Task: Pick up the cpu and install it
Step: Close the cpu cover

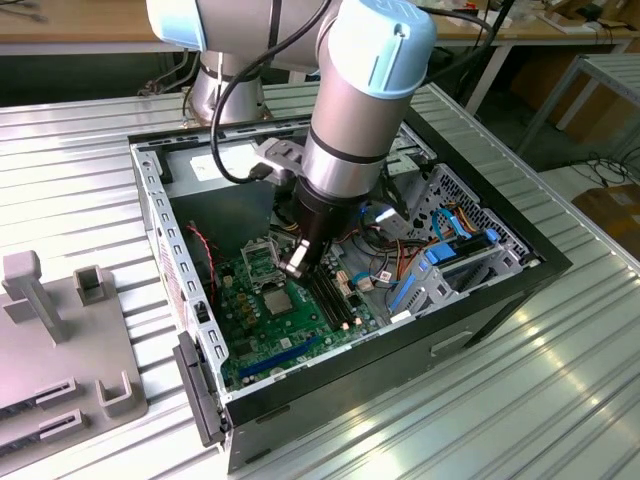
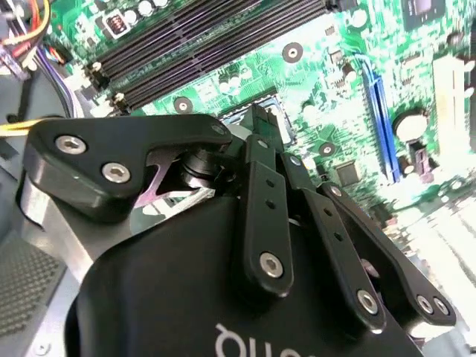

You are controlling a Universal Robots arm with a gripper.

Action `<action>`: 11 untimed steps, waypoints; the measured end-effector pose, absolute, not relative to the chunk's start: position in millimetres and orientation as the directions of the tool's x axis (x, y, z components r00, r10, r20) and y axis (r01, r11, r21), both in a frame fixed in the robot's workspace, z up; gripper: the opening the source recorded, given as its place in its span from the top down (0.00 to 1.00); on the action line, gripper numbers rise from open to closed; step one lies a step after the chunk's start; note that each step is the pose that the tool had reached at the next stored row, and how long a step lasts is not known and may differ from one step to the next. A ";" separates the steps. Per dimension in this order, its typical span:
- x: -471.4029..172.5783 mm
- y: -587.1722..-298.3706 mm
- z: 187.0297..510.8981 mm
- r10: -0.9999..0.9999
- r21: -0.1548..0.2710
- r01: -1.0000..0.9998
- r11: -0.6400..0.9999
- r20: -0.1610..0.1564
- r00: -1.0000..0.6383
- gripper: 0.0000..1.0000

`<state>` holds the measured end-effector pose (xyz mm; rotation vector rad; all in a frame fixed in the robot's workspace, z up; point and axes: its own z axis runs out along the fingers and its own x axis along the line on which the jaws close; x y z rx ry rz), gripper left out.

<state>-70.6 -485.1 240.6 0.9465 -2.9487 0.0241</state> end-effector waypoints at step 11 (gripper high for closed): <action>-59.2 -484.6 240.4 -0.713 -0.001 -0.713 0.701 0.047 -0.700 0.89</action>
